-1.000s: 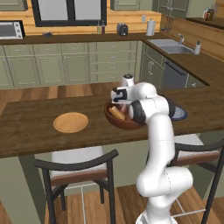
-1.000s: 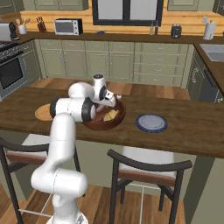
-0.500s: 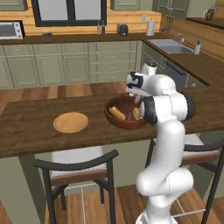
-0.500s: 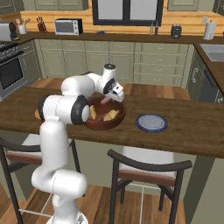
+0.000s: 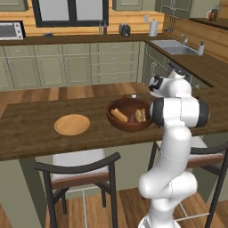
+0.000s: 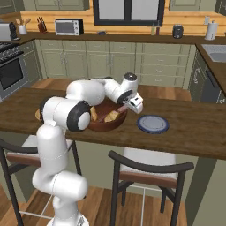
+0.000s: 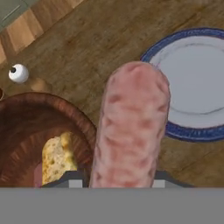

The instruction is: Place one bun and one sausage from the bowl on each plate.

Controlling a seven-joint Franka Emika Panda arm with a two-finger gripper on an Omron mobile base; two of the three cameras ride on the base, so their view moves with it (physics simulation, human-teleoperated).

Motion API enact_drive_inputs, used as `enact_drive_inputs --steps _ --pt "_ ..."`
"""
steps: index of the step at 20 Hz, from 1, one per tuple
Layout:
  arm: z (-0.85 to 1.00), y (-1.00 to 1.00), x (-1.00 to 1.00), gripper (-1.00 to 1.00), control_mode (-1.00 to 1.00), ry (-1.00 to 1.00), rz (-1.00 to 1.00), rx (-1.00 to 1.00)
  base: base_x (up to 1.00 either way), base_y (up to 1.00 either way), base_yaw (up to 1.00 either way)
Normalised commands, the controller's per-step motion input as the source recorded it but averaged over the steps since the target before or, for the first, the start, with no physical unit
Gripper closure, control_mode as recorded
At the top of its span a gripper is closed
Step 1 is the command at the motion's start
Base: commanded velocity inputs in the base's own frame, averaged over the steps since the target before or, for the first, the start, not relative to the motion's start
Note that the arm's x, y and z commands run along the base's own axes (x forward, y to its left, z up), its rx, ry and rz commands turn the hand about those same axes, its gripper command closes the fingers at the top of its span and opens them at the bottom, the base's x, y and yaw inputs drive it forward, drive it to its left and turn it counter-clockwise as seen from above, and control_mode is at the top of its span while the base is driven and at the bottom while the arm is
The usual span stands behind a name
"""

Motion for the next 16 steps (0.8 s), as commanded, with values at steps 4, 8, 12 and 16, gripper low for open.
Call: enact_drive_inputs --steps 4,8,12,16 --pt "-0.38 -0.95 -0.01 1.0 -1.0 0.0 -0.1 0.0 0.0 0.0 0.0" --pt "-0.48 -0.62 0.03 1.0 -1.0 0.0 -0.04 0.0 0.0 0.0 0.0" --pt "-0.44 -0.21 0.25 1.0 -1.0 0.0 0.0 0.0 0.0 0.0 0.0" --pt "-0.31 -0.01 0.59 1.0 -1.0 0.0 0.0 0.0 0.0 0.0 0.0"
